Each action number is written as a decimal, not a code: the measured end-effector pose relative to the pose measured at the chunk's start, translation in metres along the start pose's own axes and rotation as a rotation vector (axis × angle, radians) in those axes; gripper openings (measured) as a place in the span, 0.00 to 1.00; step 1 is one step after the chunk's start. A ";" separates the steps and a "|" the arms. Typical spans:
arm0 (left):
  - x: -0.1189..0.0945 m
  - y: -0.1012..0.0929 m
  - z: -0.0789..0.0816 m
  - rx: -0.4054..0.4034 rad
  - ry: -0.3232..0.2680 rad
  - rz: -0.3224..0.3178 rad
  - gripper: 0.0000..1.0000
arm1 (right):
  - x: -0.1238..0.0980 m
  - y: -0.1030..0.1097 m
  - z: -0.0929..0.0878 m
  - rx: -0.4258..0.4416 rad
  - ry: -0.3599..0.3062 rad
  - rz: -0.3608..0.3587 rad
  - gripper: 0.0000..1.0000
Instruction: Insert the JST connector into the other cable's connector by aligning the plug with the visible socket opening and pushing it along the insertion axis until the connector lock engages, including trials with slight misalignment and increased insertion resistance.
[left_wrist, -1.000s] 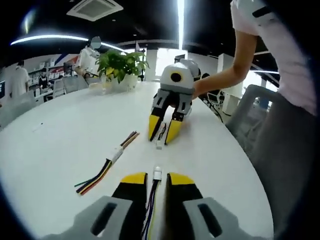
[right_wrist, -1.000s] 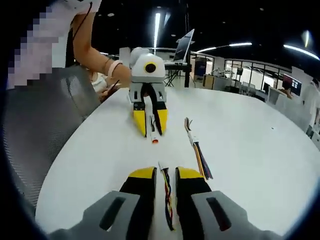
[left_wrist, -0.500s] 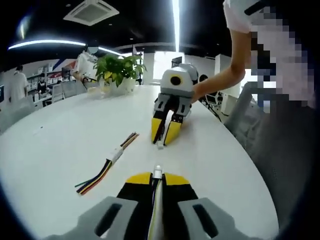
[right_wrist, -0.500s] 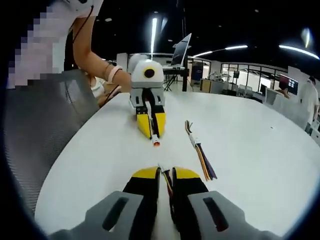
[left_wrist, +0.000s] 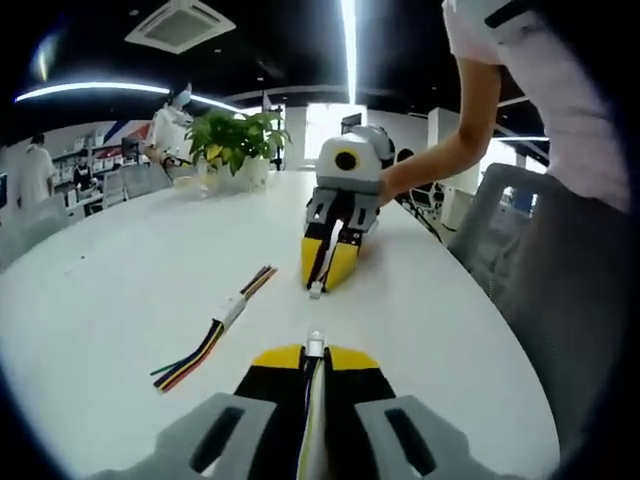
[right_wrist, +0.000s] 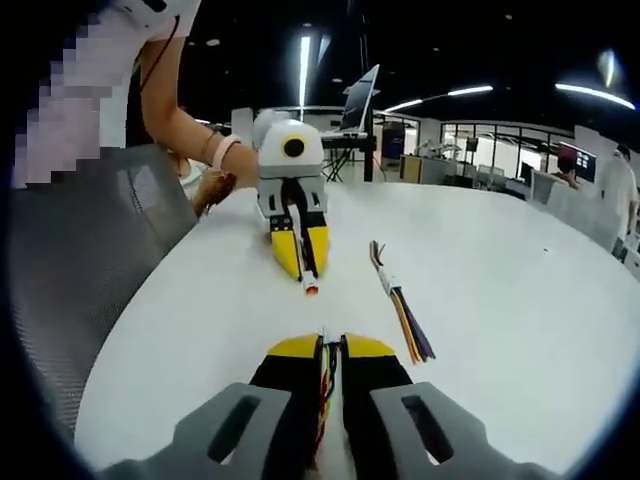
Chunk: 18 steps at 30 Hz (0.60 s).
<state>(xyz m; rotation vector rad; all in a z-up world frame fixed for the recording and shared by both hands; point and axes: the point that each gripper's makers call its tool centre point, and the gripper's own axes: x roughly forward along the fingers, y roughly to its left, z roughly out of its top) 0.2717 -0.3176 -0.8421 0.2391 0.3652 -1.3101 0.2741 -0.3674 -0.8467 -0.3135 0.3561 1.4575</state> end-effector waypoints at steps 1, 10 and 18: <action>0.000 0.000 0.000 0.007 0.002 0.001 0.01 | 0.000 0.000 0.000 0.011 0.001 -0.001 0.04; 0.000 0.001 -0.001 0.017 0.011 0.005 0.01 | 0.003 -0.004 0.002 0.070 0.019 -0.005 0.03; 0.000 0.000 -0.002 0.032 0.030 -0.006 0.01 | 0.011 0.004 0.009 0.071 0.028 0.044 0.03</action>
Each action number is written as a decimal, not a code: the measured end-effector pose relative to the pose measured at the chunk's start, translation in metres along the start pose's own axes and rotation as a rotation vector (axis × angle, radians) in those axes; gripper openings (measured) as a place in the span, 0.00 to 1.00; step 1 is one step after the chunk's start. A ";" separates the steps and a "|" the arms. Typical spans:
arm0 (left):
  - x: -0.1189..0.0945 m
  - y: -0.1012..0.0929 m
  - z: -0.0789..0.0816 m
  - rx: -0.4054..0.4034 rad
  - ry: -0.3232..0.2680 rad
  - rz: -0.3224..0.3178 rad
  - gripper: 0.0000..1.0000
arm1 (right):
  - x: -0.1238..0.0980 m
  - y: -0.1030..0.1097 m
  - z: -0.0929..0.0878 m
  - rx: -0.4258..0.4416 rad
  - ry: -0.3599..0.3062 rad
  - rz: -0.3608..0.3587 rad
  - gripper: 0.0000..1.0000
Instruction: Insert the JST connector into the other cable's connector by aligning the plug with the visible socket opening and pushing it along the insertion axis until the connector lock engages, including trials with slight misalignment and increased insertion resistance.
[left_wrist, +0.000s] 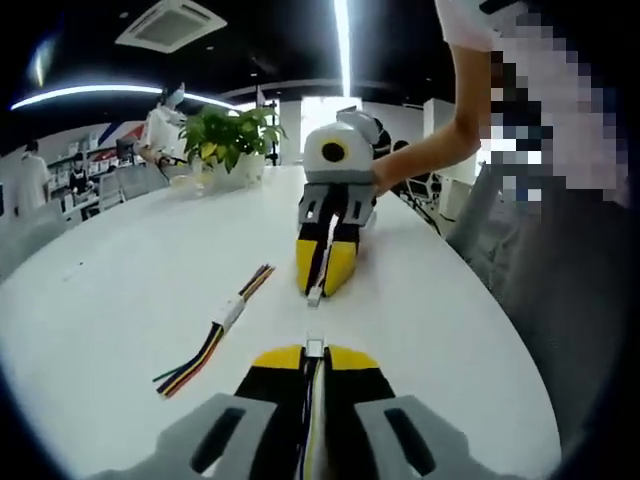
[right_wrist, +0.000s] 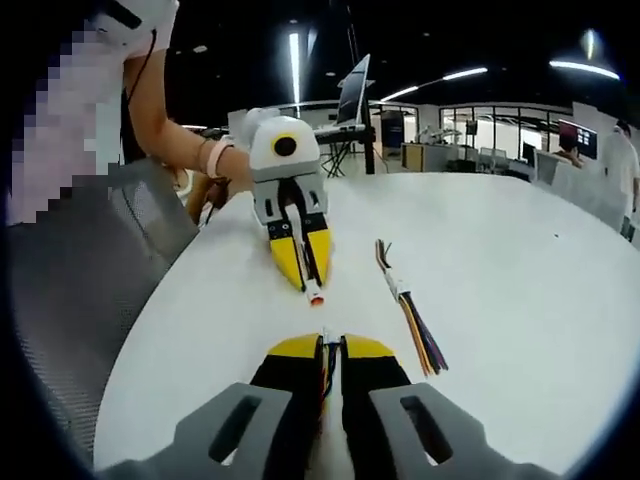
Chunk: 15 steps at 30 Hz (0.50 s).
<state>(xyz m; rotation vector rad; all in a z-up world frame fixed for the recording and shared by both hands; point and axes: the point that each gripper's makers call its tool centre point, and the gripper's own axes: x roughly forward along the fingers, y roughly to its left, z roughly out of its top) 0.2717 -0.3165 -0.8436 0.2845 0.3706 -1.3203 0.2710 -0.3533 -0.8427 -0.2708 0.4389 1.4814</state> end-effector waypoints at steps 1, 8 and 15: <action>0.000 0.000 0.000 0.002 0.001 -0.001 0.01 | 0.001 0.001 0.001 0.000 0.000 0.005 0.03; 0.000 -0.001 0.000 0.015 0.010 0.000 0.01 | 0.008 0.004 0.008 0.019 -0.013 0.024 0.03; 0.000 -0.003 0.001 0.014 0.013 -0.005 0.01 | 0.015 0.006 0.008 0.000 -0.002 0.040 0.03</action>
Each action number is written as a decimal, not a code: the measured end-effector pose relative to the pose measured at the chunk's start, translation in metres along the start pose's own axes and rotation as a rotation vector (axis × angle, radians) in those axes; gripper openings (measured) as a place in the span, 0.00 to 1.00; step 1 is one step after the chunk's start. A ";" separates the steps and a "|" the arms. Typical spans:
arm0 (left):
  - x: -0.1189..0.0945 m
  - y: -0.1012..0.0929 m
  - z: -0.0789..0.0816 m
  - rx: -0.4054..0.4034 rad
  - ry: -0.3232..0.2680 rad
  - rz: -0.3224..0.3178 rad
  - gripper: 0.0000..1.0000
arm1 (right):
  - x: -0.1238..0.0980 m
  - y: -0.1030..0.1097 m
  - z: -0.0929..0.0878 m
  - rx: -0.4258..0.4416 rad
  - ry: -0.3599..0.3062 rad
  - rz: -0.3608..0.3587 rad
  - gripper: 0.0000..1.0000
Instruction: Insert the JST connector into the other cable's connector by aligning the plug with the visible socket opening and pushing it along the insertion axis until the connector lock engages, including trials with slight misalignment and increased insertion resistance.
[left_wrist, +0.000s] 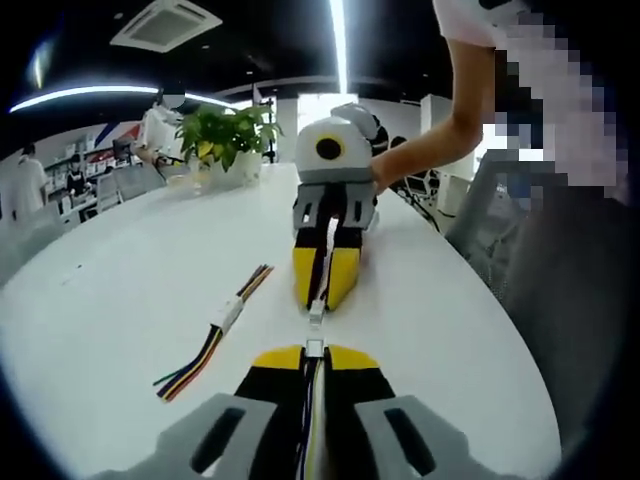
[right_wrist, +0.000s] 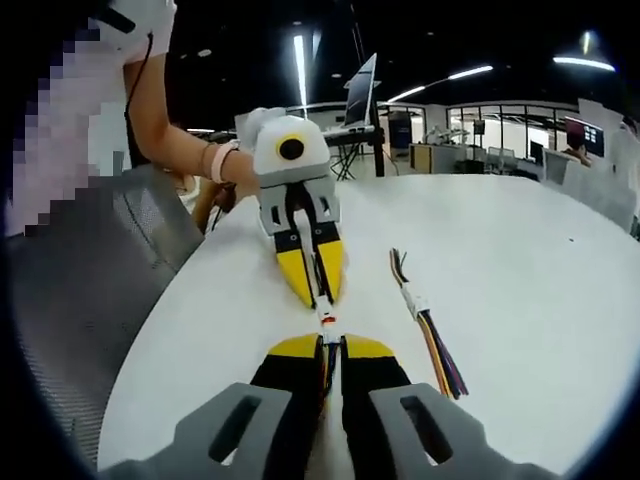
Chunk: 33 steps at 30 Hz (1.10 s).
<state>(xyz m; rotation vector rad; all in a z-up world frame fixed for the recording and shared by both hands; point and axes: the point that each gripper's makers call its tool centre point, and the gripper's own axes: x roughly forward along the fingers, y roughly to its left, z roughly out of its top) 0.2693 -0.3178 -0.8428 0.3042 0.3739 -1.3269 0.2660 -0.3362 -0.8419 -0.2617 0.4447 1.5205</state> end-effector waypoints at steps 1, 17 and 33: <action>0.000 0.000 0.000 0.000 0.001 -0.001 0.01 | 0.001 0.000 0.000 -0.001 0.002 0.000 0.03; -0.001 -0.002 -0.001 -0.004 0.000 -0.017 0.01 | 0.010 0.002 0.000 -0.069 0.039 0.027 0.03; 0.000 -0.001 0.001 0.004 0.004 -0.020 0.01 | 0.014 0.003 0.002 -0.128 0.060 0.057 0.03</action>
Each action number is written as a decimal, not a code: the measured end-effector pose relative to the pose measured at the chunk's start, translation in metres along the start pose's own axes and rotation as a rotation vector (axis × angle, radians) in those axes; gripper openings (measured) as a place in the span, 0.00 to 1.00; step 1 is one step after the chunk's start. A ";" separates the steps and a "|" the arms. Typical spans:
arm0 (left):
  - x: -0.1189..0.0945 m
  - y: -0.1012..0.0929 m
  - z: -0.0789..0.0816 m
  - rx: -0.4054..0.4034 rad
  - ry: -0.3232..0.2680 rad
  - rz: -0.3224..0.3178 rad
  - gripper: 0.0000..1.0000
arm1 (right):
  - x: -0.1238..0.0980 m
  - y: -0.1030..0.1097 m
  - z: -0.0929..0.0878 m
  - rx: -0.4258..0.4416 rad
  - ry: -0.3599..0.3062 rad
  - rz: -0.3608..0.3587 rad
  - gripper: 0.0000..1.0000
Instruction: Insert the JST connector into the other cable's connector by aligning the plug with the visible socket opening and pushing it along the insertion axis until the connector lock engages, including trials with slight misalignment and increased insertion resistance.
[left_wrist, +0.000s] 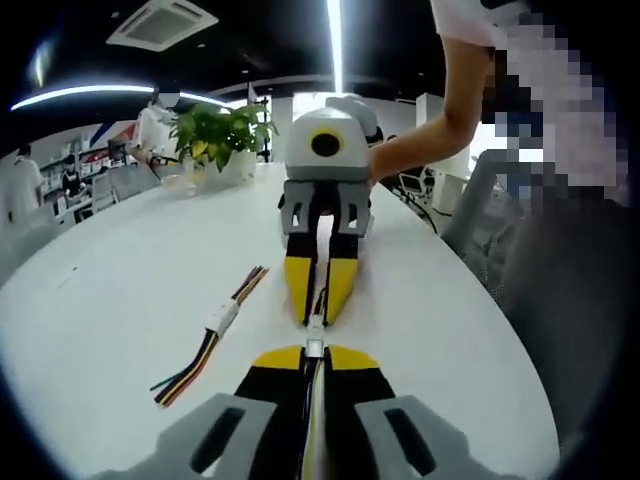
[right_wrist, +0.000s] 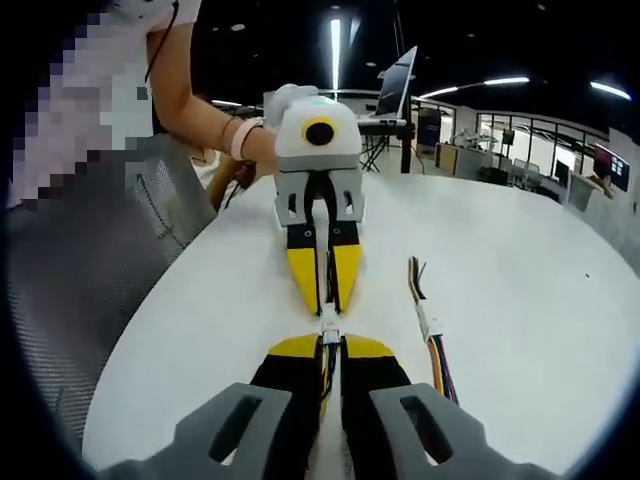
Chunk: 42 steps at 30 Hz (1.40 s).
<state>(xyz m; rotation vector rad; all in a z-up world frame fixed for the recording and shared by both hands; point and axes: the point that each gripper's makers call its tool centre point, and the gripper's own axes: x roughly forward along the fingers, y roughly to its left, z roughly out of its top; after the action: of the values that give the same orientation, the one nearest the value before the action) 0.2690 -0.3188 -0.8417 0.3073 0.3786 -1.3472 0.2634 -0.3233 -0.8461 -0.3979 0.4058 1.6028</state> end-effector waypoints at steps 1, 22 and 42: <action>0.000 0.001 0.001 -0.001 -0.004 0.002 0.01 | 0.000 -0.001 0.001 -0.002 -0.003 -0.003 0.03; -0.002 0.007 0.018 -0.027 -0.067 0.006 0.00 | -0.007 -0.007 0.013 0.024 -0.062 -0.014 0.02; 0.001 0.019 0.006 0.003 -0.026 0.011 0.00 | 0.001 -0.017 0.009 0.043 -0.088 -0.026 0.02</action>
<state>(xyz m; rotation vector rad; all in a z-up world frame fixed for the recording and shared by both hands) 0.2885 -0.3188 -0.8366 0.2938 0.3528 -1.3402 0.2804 -0.3168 -0.8396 -0.2977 0.3654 1.5772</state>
